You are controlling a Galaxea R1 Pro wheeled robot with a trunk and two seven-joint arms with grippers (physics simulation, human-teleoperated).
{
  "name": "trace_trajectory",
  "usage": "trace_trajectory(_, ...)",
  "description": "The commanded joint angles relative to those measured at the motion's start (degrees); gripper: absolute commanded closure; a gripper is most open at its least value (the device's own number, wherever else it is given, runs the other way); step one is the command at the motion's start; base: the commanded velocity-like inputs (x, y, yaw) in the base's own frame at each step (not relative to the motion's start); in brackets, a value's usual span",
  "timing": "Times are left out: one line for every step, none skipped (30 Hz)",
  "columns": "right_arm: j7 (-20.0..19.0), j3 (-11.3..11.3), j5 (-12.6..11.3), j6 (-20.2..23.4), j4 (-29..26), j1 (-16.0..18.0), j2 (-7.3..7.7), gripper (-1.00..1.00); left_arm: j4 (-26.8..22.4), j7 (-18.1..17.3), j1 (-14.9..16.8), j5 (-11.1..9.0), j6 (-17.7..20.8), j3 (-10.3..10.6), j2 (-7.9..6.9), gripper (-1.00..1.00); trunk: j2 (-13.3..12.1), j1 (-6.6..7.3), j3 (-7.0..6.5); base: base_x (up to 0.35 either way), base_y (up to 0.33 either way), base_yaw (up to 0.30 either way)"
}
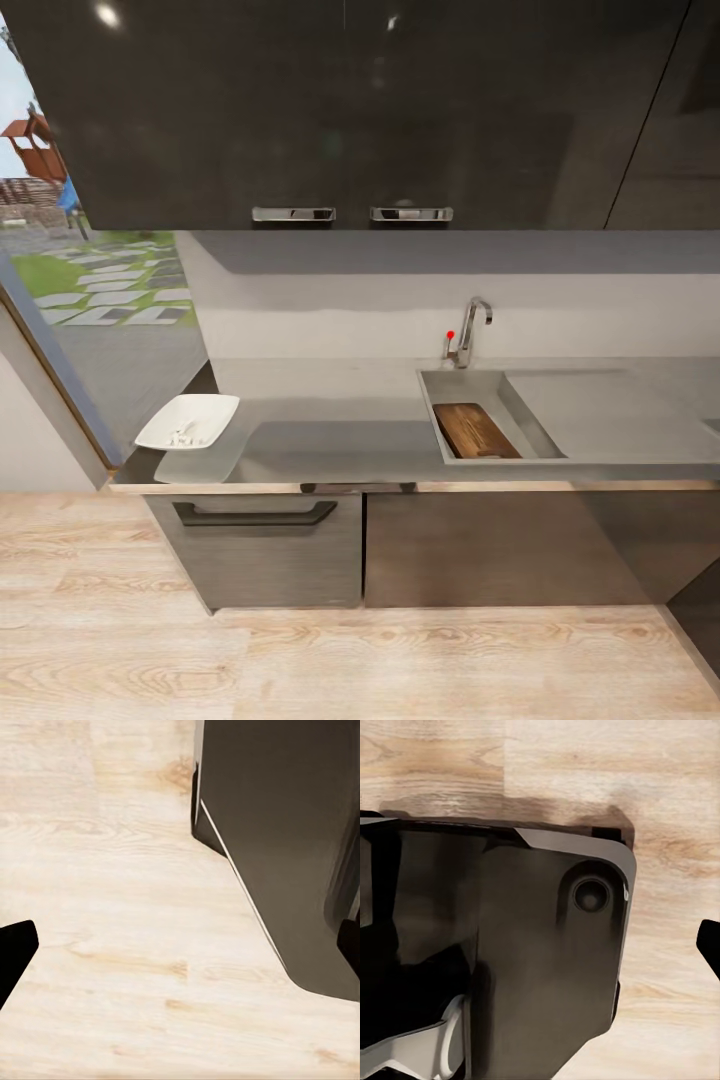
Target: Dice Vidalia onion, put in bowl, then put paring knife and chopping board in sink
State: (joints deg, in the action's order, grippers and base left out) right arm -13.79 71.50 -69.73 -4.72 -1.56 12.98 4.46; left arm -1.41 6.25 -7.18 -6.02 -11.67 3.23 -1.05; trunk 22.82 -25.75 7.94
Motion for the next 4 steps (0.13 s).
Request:
trace_trajectory(-0.18,0.48,-0.58,-0.12,-0.03,0.03,0.02,-1.00,-0.09,0.08,-0.02,-0.59,-0.09,0.39,0.00,-1.00,0.10,-0.03,0.10,0.000,0.000,0.000)
trace_trajectory(-0.18,0.48,-0.58,-0.12,-0.03,0.02,0.02,-1.00,-0.09,0.08,-0.02,-0.58,-0.08,0.42,0.00,-1.00,0.10,-0.03,0.10,0.000,0.000,0.000)
trace_trajectory(-0.18,0.48,-0.58,-0.12,-0.03,0.02,0.02,-1.00,-0.09,0.08,-0.02,-0.58,-0.07,0.43,0.00,-1.00,0.10,-0.03,0.10,0.000,0.000,0.000)
trace_trajectory(-0.18,0.48,-0.58,-0.12,-0.03,0.02,0.02,-1.00,-0.08,0.08,-0.02,-0.58,-0.07,0.44,0.00,-1.00,0.10,-0.03,0.10,0.000,0.000,0.000)
